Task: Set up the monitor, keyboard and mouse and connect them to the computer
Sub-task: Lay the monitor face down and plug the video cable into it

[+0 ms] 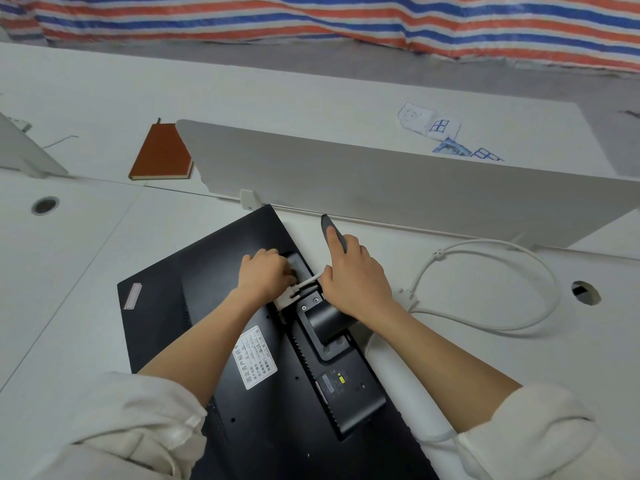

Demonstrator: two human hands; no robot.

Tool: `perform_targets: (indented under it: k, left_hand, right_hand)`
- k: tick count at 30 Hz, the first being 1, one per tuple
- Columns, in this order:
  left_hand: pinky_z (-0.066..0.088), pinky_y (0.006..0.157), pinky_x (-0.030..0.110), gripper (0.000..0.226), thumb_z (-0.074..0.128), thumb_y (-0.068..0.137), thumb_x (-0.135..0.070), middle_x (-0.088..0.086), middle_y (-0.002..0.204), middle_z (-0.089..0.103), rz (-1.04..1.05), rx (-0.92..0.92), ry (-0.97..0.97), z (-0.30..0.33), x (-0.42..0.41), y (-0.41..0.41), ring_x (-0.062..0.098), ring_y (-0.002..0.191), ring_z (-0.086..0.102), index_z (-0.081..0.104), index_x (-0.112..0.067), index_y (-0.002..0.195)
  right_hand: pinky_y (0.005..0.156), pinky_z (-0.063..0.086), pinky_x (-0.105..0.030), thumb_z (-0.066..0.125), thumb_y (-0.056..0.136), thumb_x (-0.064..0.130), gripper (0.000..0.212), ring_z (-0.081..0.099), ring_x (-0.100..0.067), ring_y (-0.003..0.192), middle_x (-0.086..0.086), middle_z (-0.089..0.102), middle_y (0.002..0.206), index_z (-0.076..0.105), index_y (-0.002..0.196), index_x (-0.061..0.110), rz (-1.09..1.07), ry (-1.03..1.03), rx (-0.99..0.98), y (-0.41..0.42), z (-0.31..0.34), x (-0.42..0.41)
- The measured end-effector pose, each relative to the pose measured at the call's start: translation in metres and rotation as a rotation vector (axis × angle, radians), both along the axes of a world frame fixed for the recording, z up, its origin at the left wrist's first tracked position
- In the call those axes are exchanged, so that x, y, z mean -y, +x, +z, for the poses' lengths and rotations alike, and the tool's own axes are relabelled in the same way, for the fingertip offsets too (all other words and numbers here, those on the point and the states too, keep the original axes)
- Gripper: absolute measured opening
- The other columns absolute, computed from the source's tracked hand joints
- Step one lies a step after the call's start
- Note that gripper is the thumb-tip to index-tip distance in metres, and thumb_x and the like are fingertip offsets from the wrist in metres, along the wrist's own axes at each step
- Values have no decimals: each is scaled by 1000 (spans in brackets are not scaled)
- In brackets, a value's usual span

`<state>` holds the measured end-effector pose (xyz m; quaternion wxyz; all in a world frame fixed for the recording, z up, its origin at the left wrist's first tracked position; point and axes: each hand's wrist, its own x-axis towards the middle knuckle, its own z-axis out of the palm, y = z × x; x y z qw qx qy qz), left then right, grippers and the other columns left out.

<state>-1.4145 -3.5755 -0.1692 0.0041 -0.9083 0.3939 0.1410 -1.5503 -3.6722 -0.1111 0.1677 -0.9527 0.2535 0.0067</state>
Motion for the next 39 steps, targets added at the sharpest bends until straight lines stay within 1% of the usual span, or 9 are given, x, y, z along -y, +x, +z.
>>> perform_targets:
  k: [3,5,8,11,18,22,24,31,39]
  left_hand:
    - [28,80,33,26,46,94,-29,4,110,55,-58,47,48,0,1,-1,24,109,46,66,-17,105]
    - [30,82,34,28,43,95,-30,4,110,56,-63,32,61,0,0,0,24,109,46,65,-17,106]
    - [35,87,36,31,53,90,-43,1,104,62,41,-82,-5,-2,-1,3,22,104,53,68,-18,97]
    - [37,86,36,23,60,87,-38,1,106,62,123,-107,-78,-3,-3,2,23,103,56,67,-18,96]
    - [29,81,33,26,43,95,-25,7,111,54,-41,33,72,-2,2,-4,25,110,48,63,-12,104]
    - [35,85,34,30,51,91,-37,4,109,60,29,-51,51,0,2,3,24,107,53,67,-16,103]
    - [35,83,33,27,55,89,-36,4,108,62,56,-67,15,1,2,2,25,105,55,68,-15,102]
    - [30,84,33,22,45,94,-22,4,111,55,-140,157,99,-1,3,-9,23,110,47,61,-14,105]
    - [28,83,32,25,41,97,-27,3,112,55,-160,127,71,-7,-2,-5,22,110,48,59,-17,111]
  right_hand:
    - [82,40,-37,41,90,21,66,46,-31,109,-12,36,134,11,148,14,-1,6,4,0,0,0]
    - [82,40,-36,41,90,21,66,46,-30,109,-12,36,134,11,148,14,2,-2,4,0,0,0]
    - [81,40,-36,41,90,21,65,46,-30,109,-12,36,134,11,148,14,0,-11,5,0,-1,0]
    - [81,39,-36,41,90,21,66,46,-30,109,-12,36,134,11,148,14,-2,-8,2,0,0,0]
    - [80,39,-36,41,90,20,66,46,-31,108,-12,37,134,12,148,14,-5,-13,3,0,-1,-1]
    - [80,38,-35,41,90,20,66,46,-31,110,-13,36,135,11,148,14,-2,-8,-2,0,0,-1]
    - [81,39,-36,41,90,20,66,45,-31,110,-13,36,136,11,149,14,-2,-8,-6,0,1,-1]
    - [80,39,-36,41,90,21,66,46,-31,109,-13,36,135,11,149,14,0,-4,-14,-1,0,-1]
    - [81,40,-36,41,90,21,67,46,-30,109,-12,36,136,9,149,14,11,1,-15,1,0,1]
